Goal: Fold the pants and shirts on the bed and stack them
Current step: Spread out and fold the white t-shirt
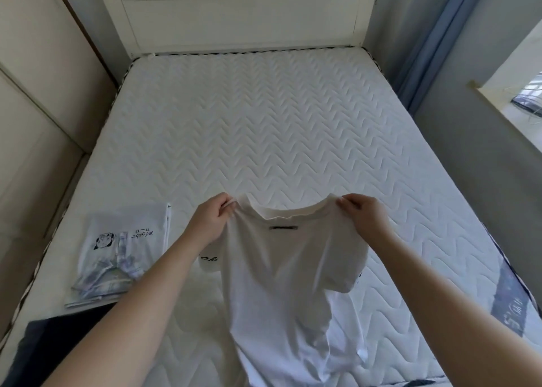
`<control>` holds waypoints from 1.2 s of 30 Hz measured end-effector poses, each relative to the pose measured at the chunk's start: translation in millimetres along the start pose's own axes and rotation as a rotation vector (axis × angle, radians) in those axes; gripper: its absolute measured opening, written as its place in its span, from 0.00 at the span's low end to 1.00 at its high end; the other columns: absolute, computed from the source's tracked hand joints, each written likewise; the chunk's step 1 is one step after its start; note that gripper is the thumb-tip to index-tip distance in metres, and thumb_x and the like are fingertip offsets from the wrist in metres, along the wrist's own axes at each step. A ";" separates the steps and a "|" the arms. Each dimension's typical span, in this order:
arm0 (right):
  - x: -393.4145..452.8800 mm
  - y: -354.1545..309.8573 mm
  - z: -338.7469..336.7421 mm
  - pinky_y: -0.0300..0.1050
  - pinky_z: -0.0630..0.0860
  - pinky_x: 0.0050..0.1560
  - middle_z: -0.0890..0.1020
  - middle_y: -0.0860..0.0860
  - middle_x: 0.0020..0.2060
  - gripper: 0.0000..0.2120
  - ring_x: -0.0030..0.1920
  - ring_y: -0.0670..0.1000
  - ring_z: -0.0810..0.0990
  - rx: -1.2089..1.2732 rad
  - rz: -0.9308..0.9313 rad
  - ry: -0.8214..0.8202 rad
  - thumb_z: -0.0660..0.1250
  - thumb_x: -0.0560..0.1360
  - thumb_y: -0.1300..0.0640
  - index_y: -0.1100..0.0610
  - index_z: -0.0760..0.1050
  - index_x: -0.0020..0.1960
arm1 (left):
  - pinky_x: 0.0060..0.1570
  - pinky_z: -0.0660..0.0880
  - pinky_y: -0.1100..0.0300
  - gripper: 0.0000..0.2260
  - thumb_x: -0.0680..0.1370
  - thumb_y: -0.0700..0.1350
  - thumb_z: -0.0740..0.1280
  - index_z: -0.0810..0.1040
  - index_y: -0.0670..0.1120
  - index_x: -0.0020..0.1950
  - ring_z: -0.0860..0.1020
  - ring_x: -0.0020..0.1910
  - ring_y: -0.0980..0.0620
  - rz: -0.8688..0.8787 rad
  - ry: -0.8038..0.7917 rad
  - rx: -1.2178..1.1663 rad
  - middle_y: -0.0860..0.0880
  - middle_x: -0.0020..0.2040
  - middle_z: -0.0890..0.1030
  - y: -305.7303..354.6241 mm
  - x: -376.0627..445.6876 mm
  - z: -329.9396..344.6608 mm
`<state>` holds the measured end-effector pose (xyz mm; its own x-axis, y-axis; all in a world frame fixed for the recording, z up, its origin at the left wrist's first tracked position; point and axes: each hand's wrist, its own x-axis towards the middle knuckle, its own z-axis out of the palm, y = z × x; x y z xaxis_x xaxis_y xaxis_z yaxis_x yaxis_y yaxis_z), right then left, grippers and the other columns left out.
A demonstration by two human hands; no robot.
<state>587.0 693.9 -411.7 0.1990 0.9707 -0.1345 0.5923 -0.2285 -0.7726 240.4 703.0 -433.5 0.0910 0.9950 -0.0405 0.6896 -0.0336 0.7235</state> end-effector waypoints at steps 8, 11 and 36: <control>119.4 42.9 52.0 0.39 0.70 0.40 0.82 0.42 0.42 0.07 0.45 0.47 0.78 -0.050 0.008 -0.146 0.64 0.80 0.48 0.43 0.80 0.48 | 0.36 0.67 0.74 0.08 0.79 0.51 0.66 0.74 0.60 0.40 0.76 0.39 0.64 -0.151 0.076 0.023 0.60 0.36 0.78 -41.4 90.3 46.0; 169.1 65.0 70.6 0.42 0.70 0.47 0.82 0.44 0.47 0.10 0.48 0.48 0.77 -0.071 -0.010 -0.164 0.63 0.80 0.49 0.48 0.82 0.55 | 0.37 0.68 0.69 0.08 0.80 0.52 0.65 0.78 0.52 0.43 0.75 0.39 0.61 -0.174 0.103 0.065 0.56 0.37 0.79 -66.0 129.3 66.5; 136.9 253.6 179.6 0.43 0.73 0.47 0.84 0.50 0.46 0.11 0.48 0.53 0.81 -0.209 0.164 -0.398 0.64 0.79 0.57 0.48 0.80 0.59 | 0.46 0.70 0.61 0.05 0.77 0.40 0.69 0.82 0.44 0.51 0.80 0.47 0.46 -0.356 -0.059 0.038 0.45 0.47 0.81 -171.8 61.3 279.5</control>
<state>624.2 782.2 -737.5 0.0128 0.8644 -0.5026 0.7302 -0.3514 -0.5859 328.3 743.6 -752.9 -0.1192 0.9381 -0.3253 0.7115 0.3093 0.6310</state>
